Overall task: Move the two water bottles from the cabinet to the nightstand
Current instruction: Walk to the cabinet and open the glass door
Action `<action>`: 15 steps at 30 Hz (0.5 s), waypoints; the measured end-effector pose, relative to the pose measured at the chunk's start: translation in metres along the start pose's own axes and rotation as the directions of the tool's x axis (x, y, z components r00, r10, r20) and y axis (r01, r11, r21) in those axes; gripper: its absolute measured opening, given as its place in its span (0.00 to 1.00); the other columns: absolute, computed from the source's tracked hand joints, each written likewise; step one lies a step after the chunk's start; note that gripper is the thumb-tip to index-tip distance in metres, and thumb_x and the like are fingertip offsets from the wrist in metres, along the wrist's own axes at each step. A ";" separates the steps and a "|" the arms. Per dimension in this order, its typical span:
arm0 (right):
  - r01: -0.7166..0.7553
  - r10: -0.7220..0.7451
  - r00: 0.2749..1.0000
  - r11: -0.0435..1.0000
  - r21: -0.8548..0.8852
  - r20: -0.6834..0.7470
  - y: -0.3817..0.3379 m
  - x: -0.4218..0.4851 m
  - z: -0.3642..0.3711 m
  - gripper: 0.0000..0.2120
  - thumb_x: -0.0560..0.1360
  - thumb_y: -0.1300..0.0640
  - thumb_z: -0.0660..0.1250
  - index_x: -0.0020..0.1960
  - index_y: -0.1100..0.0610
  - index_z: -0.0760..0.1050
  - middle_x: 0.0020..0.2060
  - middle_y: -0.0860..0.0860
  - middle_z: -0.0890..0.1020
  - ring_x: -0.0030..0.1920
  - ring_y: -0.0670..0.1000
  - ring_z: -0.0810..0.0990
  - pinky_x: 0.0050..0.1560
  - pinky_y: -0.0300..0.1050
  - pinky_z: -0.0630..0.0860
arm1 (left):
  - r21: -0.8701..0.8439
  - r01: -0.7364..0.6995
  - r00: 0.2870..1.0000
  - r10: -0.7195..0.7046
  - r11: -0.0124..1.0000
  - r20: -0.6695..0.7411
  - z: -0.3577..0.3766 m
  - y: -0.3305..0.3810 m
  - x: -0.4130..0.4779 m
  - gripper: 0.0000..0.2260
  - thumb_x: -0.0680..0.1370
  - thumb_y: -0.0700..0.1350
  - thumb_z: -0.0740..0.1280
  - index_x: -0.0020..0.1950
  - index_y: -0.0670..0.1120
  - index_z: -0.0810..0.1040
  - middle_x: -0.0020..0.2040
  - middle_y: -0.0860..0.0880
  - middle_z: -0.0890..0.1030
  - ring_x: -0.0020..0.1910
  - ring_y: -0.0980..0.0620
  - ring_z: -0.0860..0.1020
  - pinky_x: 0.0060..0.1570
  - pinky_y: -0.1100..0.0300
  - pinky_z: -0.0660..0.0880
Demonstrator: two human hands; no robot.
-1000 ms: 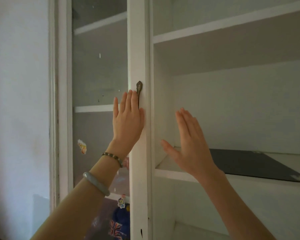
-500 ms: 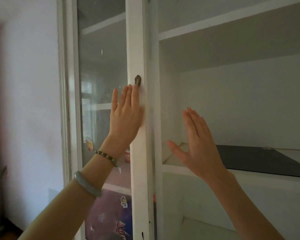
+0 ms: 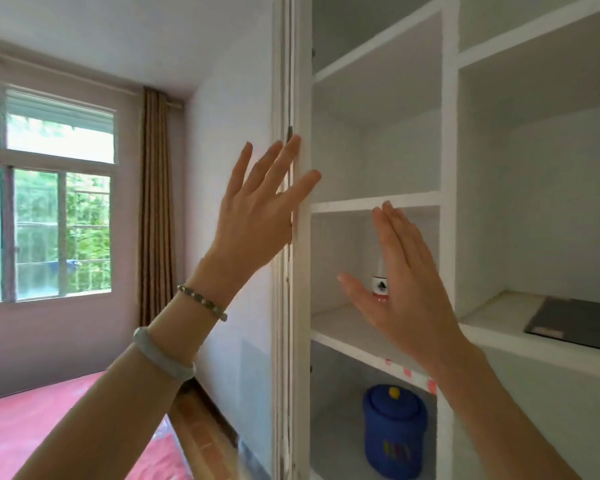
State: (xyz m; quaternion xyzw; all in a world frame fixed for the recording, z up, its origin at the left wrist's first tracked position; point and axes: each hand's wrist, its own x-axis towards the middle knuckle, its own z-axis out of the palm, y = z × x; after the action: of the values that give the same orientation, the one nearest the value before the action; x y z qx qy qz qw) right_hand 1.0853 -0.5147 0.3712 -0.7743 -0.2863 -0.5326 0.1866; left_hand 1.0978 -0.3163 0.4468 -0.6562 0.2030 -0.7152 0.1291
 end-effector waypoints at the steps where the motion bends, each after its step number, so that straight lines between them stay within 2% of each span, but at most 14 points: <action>1: 0.013 -0.013 1.000 1.000 0.019 -0.002 -0.006 0.000 0.004 0.37 0.73 0.36 0.54 0.74 0.54 0.45 0.74 0.53 0.52 0.73 0.48 0.46 0.71 0.52 0.49 | 0.020 0.012 0.999 -0.013 1.000 0.035 -0.007 -0.008 -0.005 0.20 0.80 0.45 0.48 0.62 0.47 0.76 0.69 0.38 0.68 0.68 0.40 0.67 0.68 0.40 0.59; 2: 0.025 -0.024 1.000 0.999 0.039 -0.010 -0.011 0.001 0.007 0.37 0.73 0.37 0.54 0.74 0.54 0.45 0.74 0.53 0.52 0.73 0.47 0.46 0.70 0.50 0.48 | 0.037 0.024 0.998 -0.026 0.999 0.059 -0.013 -0.016 -0.010 0.21 0.80 0.45 0.46 0.64 0.47 0.74 0.70 0.39 0.67 0.69 0.40 0.66 0.68 0.39 0.58; 5: 0.059 -0.058 0.998 0.991 0.118 -0.015 -0.022 0.002 0.015 0.36 0.74 0.38 0.54 0.73 0.55 0.45 0.74 0.53 0.52 0.71 0.46 0.46 0.69 0.51 0.49 | 0.075 0.049 0.991 -0.058 0.996 0.122 -0.022 -0.043 -0.029 0.20 0.77 0.43 0.53 0.70 0.48 0.68 0.73 0.41 0.63 0.72 0.42 0.59 0.68 0.37 0.54; 10: 0.101 -0.099 0.995 0.980 0.172 -0.019 -0.028 0.004 0.034 0.36 0.74 0.39 0.54 0.73 0.57 0.47 0.73 0.53 0.51 0.72 0.46 0.47 0.70 0.53 0.52 | 0.172 0.186 0.951 -0.221 0.967 0.215 -0.034 -0.073 -0.055 0.24 0.80 0.57 0.50 0.74 0.50 0.61 0.75 0.43 0.59 0.74 0.46 0.54 0.71 0.41 0.49; 13: 0.119 -0.118 0.993 0.975 0.189 -0.020 -0.029 0.003 0.049 0.36 0.74 0.39 0.54 0.73 0.57 0.48 0.72 0.52 0.52 0.72 0.47 0.47 0.71 0.52 0.51 | 0.216 0.287 0.909 -0.337 0.933 0.247 -0.035 -0.085 -0.072 0.23 0.81 0.54 0.49 0.75 0.50 0.54 0.75 0.44 0.58 0.74 0.49 0.52 0.72 0.44 0.48; 15: 0.128 -0.128 0.992 0.970 0.209 -0.013 -0.030 0.003 0.061 0.36 0.74 0.38 0.54 0.73 0.57 0.47 0.72 0.51 0.51 0.72 0.45 0.45 0.72 0.46 0.46 | 0.214 0.347 0.878 -0.396 0.913 0.267 -0.030 -0.090 -0.081 0.23 0.81 0.50 0.47 0.76 0.47 0.50 0.75 0.43 0.57 0.74 0.48 0.52 0.73 0.47 0.47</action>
State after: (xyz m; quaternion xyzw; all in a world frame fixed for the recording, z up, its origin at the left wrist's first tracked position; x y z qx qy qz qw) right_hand 1.1104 -0.4550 0.3515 -0.7303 -0.3901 -0.5104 0.2323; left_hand 1.0844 -0.1962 0.4145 -0.7729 -0.0075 -0.6305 0.0709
